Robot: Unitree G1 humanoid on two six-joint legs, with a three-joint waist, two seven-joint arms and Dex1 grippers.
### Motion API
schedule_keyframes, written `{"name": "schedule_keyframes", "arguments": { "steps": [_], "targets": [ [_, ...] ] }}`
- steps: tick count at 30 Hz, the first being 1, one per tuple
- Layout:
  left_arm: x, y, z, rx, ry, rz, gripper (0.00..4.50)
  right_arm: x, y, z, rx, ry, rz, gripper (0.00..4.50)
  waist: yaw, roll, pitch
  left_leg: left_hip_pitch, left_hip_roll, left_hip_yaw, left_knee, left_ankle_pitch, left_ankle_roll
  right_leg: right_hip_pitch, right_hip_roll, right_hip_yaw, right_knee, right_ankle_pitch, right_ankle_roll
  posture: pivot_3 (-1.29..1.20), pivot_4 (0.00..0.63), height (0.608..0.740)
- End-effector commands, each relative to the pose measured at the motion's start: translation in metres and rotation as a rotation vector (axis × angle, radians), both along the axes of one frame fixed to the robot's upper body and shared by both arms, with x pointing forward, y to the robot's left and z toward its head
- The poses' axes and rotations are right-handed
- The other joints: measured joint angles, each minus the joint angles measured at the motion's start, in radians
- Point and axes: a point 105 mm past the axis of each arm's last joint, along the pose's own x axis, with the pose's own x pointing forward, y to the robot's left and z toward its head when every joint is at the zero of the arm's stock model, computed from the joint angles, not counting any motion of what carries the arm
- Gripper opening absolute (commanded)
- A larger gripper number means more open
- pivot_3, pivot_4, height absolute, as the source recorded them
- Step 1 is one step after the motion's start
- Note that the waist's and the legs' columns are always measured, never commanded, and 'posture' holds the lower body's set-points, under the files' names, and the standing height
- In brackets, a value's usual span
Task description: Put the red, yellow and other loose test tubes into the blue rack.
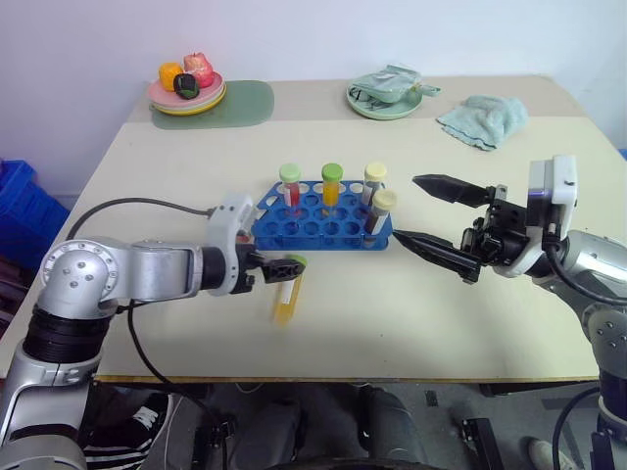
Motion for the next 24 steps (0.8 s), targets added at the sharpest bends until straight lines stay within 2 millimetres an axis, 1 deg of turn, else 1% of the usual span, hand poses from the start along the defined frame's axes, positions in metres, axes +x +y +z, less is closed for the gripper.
{"name": "schedule_keyframes", "arguments": {
  "steps": [1, 4, 10, 16, 20, 24],
  "targets": [
    [0.001, -0.005, 0.003, 0.009, -0.013, 0.018, 4.5, -0.002, 0.001, 0.002, 0.005, -0.015, 0.011, 4.46, -0.002, 0.0, 0.0, 0.0, 0.0, 0.0, 0.0, 0.0, 0.0, 0.0, 0.0, 0.0, 0.0, 0.0, 0.0, 0.0, 0.15, 0.74],
    [0.0, -0.013, 0.001, 0.018, -0.002, -0.014, 4.5, -0.001, 0.002, -0.001, 0.005, -0.004, 0.016, 4.46, -0.002, 0.0, 0.0, 0.0, 0.0, 0.0, 0.0, 0.0, 0.0, -0.001, 0.0, 0.0, 0.0, 0.0, 0.0, 0.0, 0.15, 0.74],
    [0.005, -0.018, -0.002, 0.056, 0.009, -0.014, 4.5, 0.001, 0.001, -0.005, -0.003, 0.004, 0.016, 4.46, -0.001, 0.0, 0.0, 0.0, 0.0, 0.001, 0.0, 0.0, 0.0, -0.001, 0.0, 0.001, 0.0, 0.0, 0.0, 0.0, 0.15, 0.74],
    [0.009, -0.017, -0.005, 0.112, 0.017, -0.014, 4.5, 0.001, 0.0, -0.009, -0.003, 0.015, 0.007, 4.46, -0.002, 0.0, 0.0, 0.0, 0.0, 0.001, 0.0, 0.0, 0.0, -0.001, 0.0, 0.001, 0.0, 0.0, 0.0, 0.0, 0.15, 0.74],
    [0.012, -0.01, -0.007, 0.152, 0.02, 0.009, 4.5, -0.002, -0.001, -0.012, -0.025, 0.024, 0.016, 4.46, -0.002, 0.0, 0.0, 0.0, 0.0, 0.001, 0.0, 0.0, 0.0, -0.001, 0.001, 0.001, 0.0, 0.0, 0.0, 0.0, 0.15, 0.74],
    [0.013, -0.007, -0.015, 0.154, 0.056, 0.035, 4.5, -0.004, 0.0, -0.014, -0.037, 0.021, 0.037, 4.46, -0.001, 0.0, 0.0, 0.0, 0.0, 0.001, 0.0, 0.0, 0.0, -0.001, 0.001, 0.001, 0.0, 0.0, 0.0, 0.0, 0.15, 0.74]
  ]
}}
